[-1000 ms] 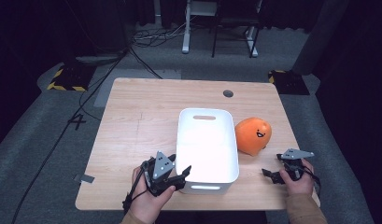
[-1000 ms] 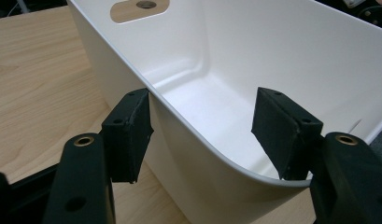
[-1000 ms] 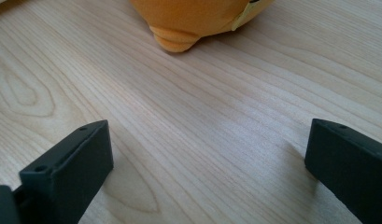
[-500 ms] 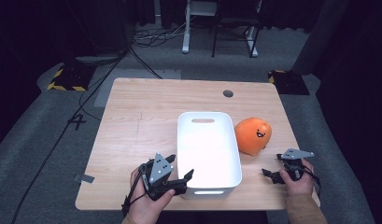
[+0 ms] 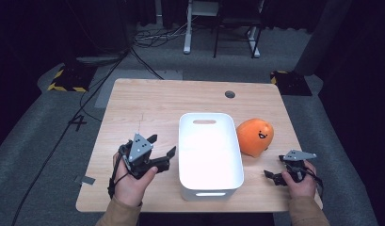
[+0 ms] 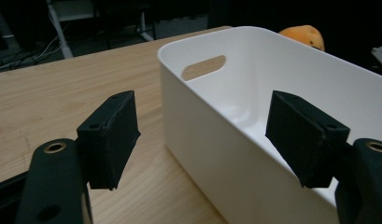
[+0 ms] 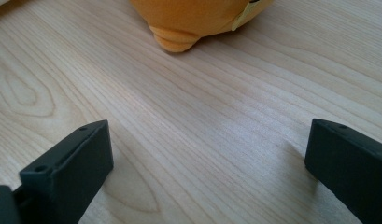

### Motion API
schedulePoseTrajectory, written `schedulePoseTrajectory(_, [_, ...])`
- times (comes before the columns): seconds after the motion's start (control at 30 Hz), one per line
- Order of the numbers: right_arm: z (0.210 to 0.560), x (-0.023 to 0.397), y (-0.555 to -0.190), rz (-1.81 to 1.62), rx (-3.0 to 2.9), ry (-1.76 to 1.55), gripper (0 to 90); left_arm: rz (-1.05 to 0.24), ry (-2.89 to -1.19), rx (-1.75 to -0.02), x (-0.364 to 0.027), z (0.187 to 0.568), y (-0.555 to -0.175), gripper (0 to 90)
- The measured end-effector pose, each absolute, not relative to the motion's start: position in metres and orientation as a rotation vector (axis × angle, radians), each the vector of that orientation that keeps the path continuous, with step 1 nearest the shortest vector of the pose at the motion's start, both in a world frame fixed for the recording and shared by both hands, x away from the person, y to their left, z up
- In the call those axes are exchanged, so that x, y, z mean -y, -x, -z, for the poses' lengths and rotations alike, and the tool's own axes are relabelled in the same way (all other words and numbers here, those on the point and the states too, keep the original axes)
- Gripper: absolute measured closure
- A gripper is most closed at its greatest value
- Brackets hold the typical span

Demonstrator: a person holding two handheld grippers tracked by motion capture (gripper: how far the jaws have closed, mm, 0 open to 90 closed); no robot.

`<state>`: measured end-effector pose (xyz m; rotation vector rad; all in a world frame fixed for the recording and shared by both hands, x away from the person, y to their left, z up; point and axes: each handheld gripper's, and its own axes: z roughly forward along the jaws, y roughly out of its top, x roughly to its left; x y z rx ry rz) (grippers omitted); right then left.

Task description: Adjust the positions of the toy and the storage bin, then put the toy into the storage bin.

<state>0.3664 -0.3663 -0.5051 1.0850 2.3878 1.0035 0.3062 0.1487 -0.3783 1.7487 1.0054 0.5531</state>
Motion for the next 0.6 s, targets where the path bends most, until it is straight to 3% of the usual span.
schedulePoseTrajectory(0.3, [0.505, 0.366, -0.366, -1.002, -2.389, -1.089, 1.4, -0.533, -1.779, -1.082, -0.168, 0.398, -0.334, 23.5])
schedulePoseTrajectory(0.6, [0.505, 0.366, -0.366, -1.002, -2.385, -1.092, 1.5, -0.488, -1.894, -1.217, -0.194, 0.442, -0.356, 21.5])
